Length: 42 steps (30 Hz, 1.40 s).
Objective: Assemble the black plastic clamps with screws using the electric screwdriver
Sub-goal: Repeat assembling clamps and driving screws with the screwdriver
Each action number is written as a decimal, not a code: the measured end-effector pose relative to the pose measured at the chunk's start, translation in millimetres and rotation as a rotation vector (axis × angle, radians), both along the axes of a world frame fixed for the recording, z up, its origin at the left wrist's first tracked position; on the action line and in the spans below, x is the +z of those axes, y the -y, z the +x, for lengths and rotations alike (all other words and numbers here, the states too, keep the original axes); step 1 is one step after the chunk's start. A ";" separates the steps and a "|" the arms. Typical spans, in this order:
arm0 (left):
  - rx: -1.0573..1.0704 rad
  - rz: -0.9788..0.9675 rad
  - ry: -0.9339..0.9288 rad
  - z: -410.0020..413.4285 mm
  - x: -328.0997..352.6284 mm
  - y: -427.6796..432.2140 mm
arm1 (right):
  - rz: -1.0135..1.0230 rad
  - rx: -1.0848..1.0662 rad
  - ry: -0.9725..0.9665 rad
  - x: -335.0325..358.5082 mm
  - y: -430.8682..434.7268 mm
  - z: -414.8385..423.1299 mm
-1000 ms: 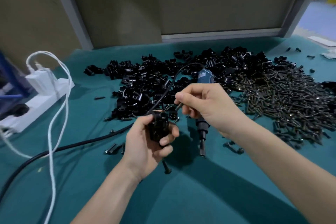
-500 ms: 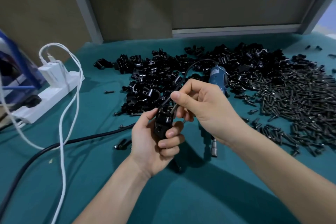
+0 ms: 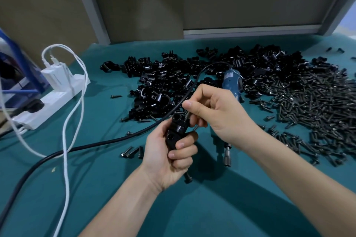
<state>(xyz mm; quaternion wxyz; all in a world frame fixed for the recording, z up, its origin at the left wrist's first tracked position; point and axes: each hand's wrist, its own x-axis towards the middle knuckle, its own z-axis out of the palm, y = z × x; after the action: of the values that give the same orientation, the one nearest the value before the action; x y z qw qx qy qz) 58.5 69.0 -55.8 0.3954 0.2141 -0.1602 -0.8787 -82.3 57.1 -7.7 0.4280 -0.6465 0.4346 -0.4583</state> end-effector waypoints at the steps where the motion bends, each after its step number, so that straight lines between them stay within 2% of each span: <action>1: 0.000 0.001 0.007 -0.1 0.0 -0.2 | -0.010 0.001 -0.020 -0.4 0.2 -0.3; 7: -0.020 0.019 0.018 -0.5 1.1 0.4 | -0.042 0.028 -0.096 -2.5 0.6 -3.2; 11: -0.028 0.044 -0.005 1.2 3.5 1.8 | -0.012 0.123 -0.143 3.6 0.6 -11.1; 17: -0.124 0.060 0.011 0.7 4.5 1.2 | -0.072 0.122 -0.473 11.6 1.1 -22.2; 23: -0.226 0.084 0.027 5.4 1.4 3.1 | -0.173 0.212 -0.619 10.2 1.5 -18.9; 25: -0.234 0.048 0.055 5.4 2.7 2.5 | -0.143 0.237 -0.595 11.5 1.2 -19.2; 27: -0.133 -0.007 0.110 1.8 6.1 1.5 | -0.151 0.213 -0.591 12.3 1.5 -20.2; 30: 0.149 -0.323 0.386 -3.5 2.6 1.1 | -0.198 0.091 -0.626 12.1 5.4 -23.9; 33: 0.273 -0.605 0.590 -7.8 -3.5 -1.9 | -0.224 0.049 -0.629 10.2 5.8 -24.0; 37: 0.392 -0.696 0.662 -8.3 -10.0 0.1 | -0.254 0.041 -0.625 4.8 3.9 -18.4; 42: 0.461 -0.682 0.608 -9.3 -12.8 1.2 | -0.330 0.011 -0.620 0.0 0.2 -11.4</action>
<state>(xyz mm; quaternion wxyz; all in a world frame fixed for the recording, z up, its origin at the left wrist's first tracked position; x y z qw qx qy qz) 49.1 67.9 -68.6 0.5618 0.3486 -0.4941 -0.5645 -93.7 56.8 -7.7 0.1678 -0.8178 0.4602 -0.3020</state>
